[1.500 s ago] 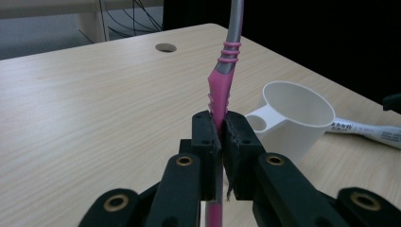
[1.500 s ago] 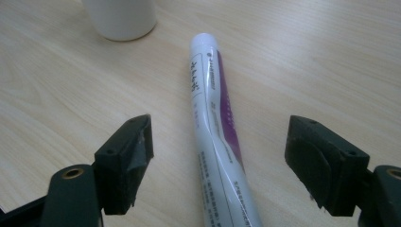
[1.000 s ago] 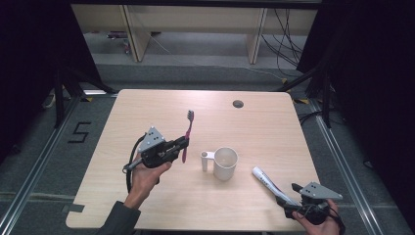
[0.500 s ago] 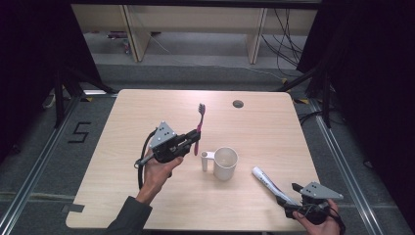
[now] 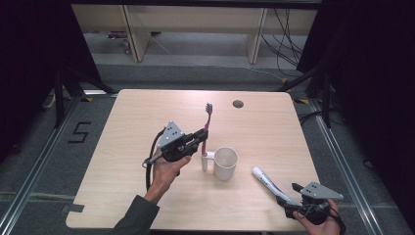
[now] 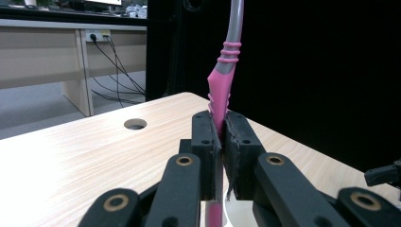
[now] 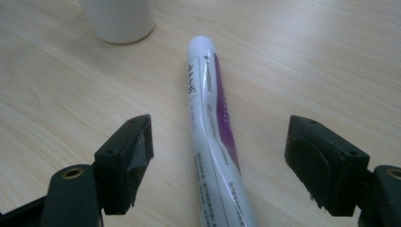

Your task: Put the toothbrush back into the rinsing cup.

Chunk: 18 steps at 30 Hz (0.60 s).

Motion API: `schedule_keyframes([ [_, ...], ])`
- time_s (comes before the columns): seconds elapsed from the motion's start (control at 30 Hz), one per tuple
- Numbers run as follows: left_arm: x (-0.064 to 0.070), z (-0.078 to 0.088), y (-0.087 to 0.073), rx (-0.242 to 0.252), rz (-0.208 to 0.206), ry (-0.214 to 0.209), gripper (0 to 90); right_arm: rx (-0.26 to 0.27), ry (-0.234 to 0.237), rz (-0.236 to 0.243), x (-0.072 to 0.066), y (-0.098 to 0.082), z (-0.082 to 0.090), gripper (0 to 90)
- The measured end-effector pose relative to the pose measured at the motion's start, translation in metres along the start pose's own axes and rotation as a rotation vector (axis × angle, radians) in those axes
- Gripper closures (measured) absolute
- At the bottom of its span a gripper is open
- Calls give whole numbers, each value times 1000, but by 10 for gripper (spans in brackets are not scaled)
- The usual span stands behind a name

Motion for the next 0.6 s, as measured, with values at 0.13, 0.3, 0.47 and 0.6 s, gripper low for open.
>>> schedule_keyframes([
  [0.13, -1, -4, -5, -2, 10, 2, 827, -13, 21, -48, -4, 0, 0, 252],
  [0.3, -2, -8, -11, -13, 10, 7, 826, -12, 22, -46, -4, 0, 0, 253],
  [0.47, 0, -10, -18, -31, 0, 11, 825, -5, 14, -12, -1, 0, 0, 253],
  [0.6, -2, -10, -24, -42, 1, 18, 825, -11, 24, -41, -4, -1, 0, 252],
])
Point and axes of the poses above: each handheld gripper's, and its own axes: z roughly backward along the jaws, y roughly out of its top, x roughly to its right, the point moved 4 cm from there along -z, roughly forward along the jaws, and after that the axes turned 6 degrees about z, right-handed, at the moved point
